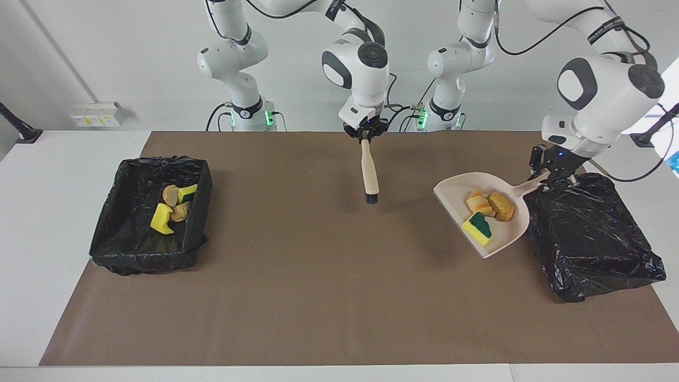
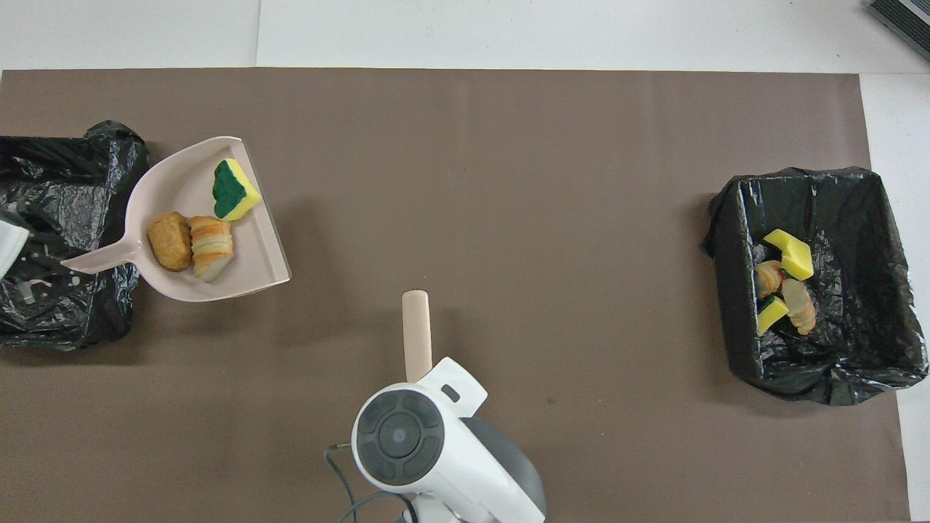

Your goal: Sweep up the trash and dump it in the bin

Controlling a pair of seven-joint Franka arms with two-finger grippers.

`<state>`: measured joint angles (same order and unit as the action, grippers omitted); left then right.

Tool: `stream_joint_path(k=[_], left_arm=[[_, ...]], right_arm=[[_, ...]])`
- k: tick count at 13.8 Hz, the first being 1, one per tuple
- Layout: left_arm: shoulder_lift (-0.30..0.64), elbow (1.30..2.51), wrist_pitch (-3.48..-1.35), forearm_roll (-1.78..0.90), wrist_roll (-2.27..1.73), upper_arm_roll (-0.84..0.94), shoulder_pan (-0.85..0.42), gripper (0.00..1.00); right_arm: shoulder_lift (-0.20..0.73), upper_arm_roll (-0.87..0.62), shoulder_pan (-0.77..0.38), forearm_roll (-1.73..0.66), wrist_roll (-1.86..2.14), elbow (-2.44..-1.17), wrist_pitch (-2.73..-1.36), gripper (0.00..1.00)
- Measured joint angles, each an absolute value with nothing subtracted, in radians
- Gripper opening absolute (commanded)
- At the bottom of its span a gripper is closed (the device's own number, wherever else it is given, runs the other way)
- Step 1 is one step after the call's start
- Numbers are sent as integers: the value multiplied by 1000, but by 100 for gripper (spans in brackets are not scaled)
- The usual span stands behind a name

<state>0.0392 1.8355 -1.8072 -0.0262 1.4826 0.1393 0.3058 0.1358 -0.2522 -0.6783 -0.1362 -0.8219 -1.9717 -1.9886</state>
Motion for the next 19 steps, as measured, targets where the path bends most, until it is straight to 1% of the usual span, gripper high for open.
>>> stream_joint_path(k=[2, 4, 5, 6, 7, 8, 9, 11, 13, 15, 17, 19], left_arm=[[44, 1809, -1800, -27, 1675, 40, 309, 0], [64, 1762, -1794, -26, 1812, -35, 312, 0], [85, 1724, -1787, -24, 1876, -56, 322, 0], [112, 1683, -1784, -17, 1946, -69, 339, 0], [147, 1638, -1782, -1, 2016, -77, 361, 0], [184, 1593, -1782, 20, 2069, -82, 384, 0], [227, 1540, -1783, 41, 2112, -85, 409, 0], [319, 1424, -1796, 63, 2174, -87, 456, 0], [392, 1331, -1825, 83, 2202, -87, 475, 0], [422, 1291, -1864, 116, 2203, -89, 476, 0], [425, 1280, -1891, 151, 2187, -92, 475, 0], [425, 1275, -1896, 209, 2123, -92, 471, 0]], right_arm=[[152, -253, -731, -137, -861, -1996, -1993, 0], [159, -253, -759, -148, -877, -2044, -2046, 0], [160, -253, -769, -161, -882, -2077, -2089, 4], [160, -253, -775, -177, -887, -2100, -2120, 17], [160, -253, -776, -185, -891, -2112, -2137, 22], [160, -253, -776, -189, -891, -2114, -2147, 55], [159, -252, -776, -191, -892, -2114, -2151, 100], [159, -248, -774, -191, -892, -2100, -2151, 100], [164, -241, -758, -189, -892, -2051, -2149, 100], [179, -238, -706, -153, -885, -1968, -2107, 100], [189, -236, -641, -126, -807, -1892, -2029, 100], [188, -234, -561, -122, -676, -1849, -1941, 100]])
